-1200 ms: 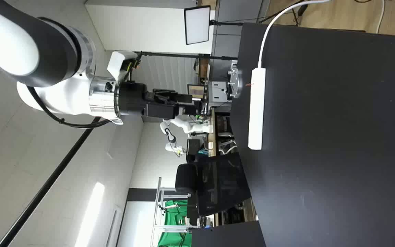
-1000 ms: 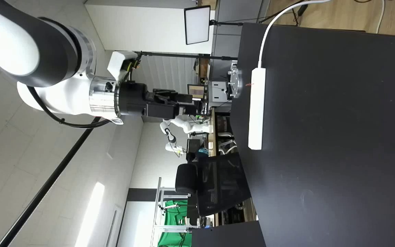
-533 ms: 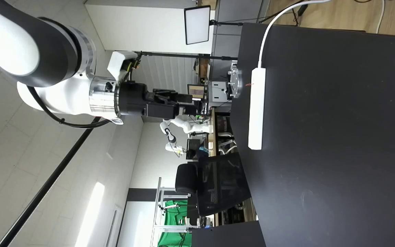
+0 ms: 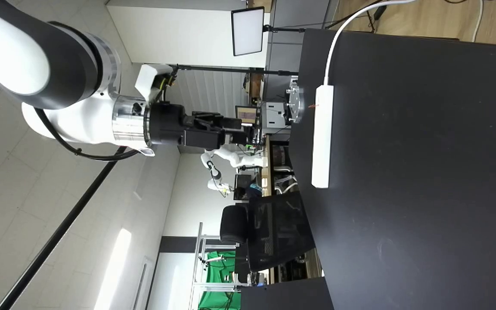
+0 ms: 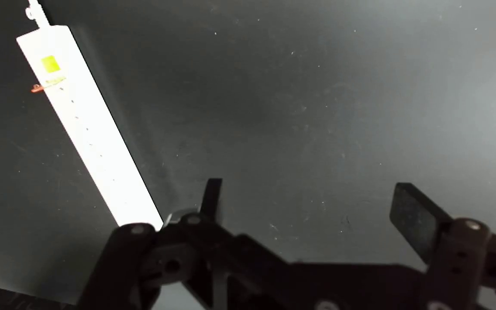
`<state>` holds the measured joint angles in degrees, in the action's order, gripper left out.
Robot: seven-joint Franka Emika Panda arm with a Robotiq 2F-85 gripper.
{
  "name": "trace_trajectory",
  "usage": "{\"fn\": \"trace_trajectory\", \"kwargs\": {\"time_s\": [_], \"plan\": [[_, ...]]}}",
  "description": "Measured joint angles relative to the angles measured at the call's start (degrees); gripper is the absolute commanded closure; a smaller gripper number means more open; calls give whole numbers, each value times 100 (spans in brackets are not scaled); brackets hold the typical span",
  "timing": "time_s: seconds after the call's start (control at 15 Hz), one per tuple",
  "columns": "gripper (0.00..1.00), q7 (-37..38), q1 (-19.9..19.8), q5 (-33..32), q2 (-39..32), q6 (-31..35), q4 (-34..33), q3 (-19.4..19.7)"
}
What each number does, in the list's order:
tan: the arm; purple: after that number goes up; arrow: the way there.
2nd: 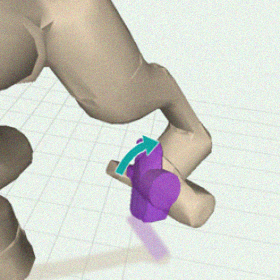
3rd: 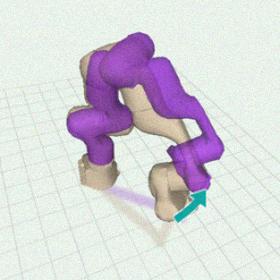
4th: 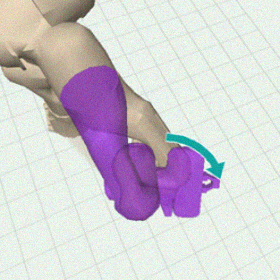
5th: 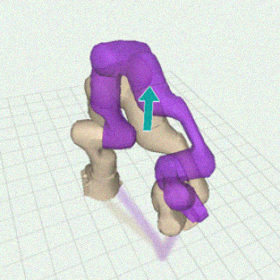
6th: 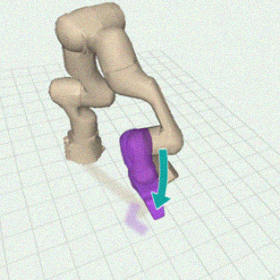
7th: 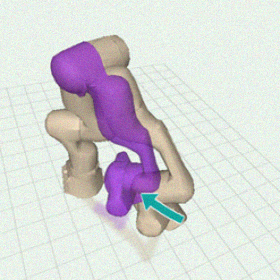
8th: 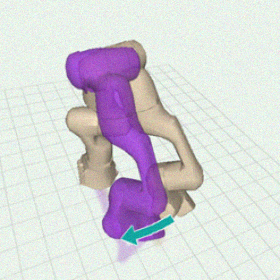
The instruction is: Switch the extension cord on
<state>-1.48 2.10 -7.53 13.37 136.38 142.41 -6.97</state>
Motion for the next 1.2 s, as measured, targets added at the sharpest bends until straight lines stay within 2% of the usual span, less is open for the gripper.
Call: {"fn": "trace_trajectory", "kwargs": {"time_s": [0.13,0.27,0.6,0.8,0.93,1.2], "plan": [[0,-315,-39,-66,19,3,-23,168],[0,-914,-162,-160,61,-5,-80,492],[0,-3085,-566,-166,-59,-149,-457,1531],[0,-4305,-756,-120,-403,-316,-780,1964],[0,-4740,-840,-6,-653,-351,-951,2074],[0,-4821,-836,9,-831,-354,-1068,2071]]}}
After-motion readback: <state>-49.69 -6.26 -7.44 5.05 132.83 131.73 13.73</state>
